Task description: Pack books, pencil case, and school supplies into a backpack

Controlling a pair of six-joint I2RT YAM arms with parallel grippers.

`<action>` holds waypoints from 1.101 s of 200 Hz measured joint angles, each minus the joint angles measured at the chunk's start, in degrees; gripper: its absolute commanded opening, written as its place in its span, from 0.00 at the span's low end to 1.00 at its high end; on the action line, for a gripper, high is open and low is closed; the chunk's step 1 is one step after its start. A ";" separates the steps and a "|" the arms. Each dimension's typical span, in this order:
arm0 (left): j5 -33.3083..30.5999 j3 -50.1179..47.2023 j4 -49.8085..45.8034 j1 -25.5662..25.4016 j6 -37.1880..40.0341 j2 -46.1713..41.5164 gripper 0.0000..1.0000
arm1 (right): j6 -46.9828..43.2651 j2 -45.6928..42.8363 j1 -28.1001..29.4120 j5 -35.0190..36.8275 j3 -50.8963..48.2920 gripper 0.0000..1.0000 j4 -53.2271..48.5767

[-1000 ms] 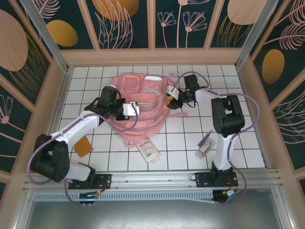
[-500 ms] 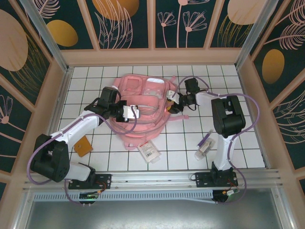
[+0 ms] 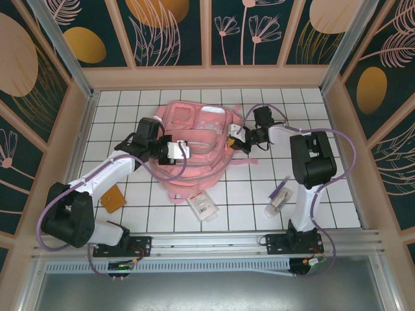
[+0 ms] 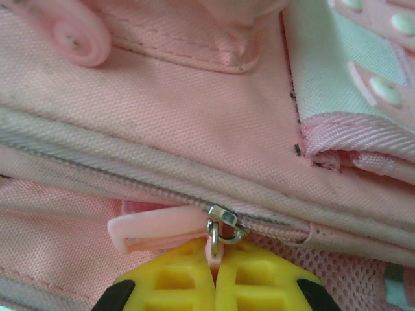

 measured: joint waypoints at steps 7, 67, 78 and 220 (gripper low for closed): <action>-0.07 0.00 0.11 0.00 -0.42 0.00 0.00 | 0.07 -0.59 -0.20 0.00 -0.26 0.00 0.11; -1.75 -0.11 0.96 0.00 -2.71 0.00 0.00 | 0.35 -4.79 -0.20 4.74 -2.62 0.00 -1.29; -2.08 -0.13 1.03 0.00 -2.73 0.00 0.00 | 0.57 -5.40 0.59 8.63 -2.62 0.00 -1.84; -4.92 -0.20 1.97 0.00 -4.68 1.16 0.00 | 6.29 0.94 2.23 10.10 20.00 0.00 -40.09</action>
